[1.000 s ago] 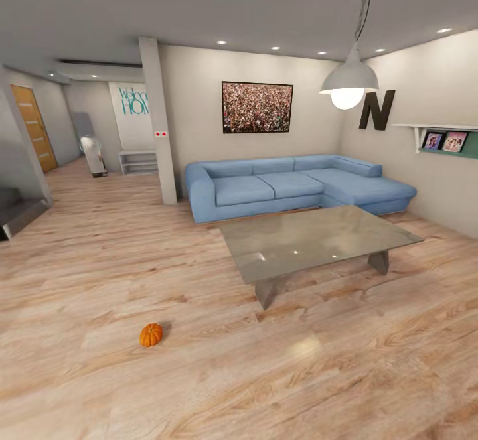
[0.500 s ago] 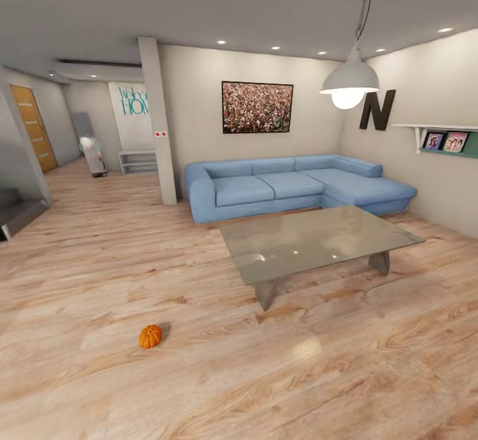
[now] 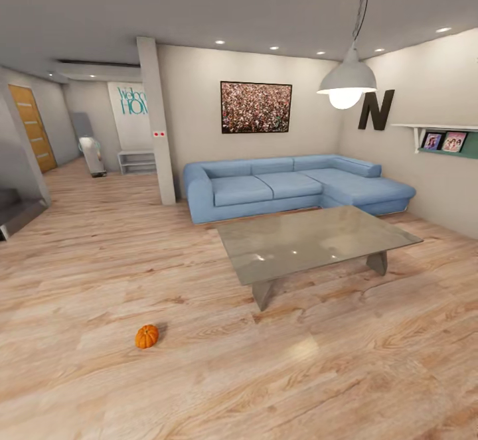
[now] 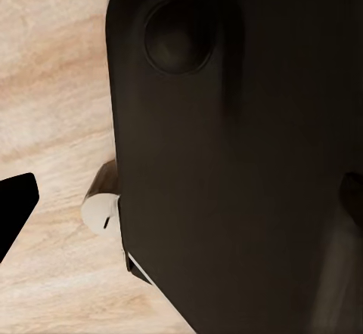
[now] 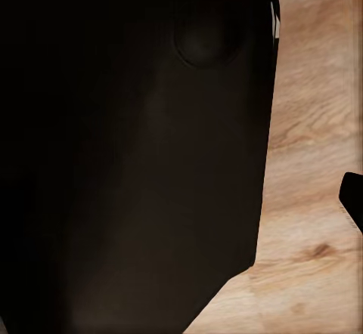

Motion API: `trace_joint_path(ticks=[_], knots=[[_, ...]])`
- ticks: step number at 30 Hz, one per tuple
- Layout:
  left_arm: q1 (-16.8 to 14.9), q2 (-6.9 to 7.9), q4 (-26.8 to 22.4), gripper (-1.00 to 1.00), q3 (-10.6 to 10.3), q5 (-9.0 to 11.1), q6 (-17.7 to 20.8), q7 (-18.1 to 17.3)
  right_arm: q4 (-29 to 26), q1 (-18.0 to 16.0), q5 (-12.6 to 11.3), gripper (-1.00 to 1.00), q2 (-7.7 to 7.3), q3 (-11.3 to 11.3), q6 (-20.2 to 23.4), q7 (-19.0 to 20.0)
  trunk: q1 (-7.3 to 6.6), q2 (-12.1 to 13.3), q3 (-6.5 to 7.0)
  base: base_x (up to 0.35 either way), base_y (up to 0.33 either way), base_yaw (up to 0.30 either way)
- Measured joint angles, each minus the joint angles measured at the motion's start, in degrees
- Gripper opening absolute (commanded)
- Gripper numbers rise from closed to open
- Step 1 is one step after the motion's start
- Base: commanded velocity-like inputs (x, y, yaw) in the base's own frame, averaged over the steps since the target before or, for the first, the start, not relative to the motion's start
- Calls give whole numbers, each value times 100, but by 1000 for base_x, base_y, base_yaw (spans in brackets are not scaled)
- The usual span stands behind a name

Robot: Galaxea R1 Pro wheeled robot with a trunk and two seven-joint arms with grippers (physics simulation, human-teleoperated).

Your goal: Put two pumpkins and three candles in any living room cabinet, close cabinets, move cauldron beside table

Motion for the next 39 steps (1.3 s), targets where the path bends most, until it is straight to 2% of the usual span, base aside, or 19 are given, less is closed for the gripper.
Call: trace_joint_path(ticks=[28,39], knots=[[0,9,0,100,0,-1,-1,0,-1,2,-5,100,17,0,-111,0,-3,0,0,286,-56,-2],[0,8,0,100,0,0,-1,0,-1,2,-8,100,17,0,-111,0,-2,0,0,85,-4,-242]])
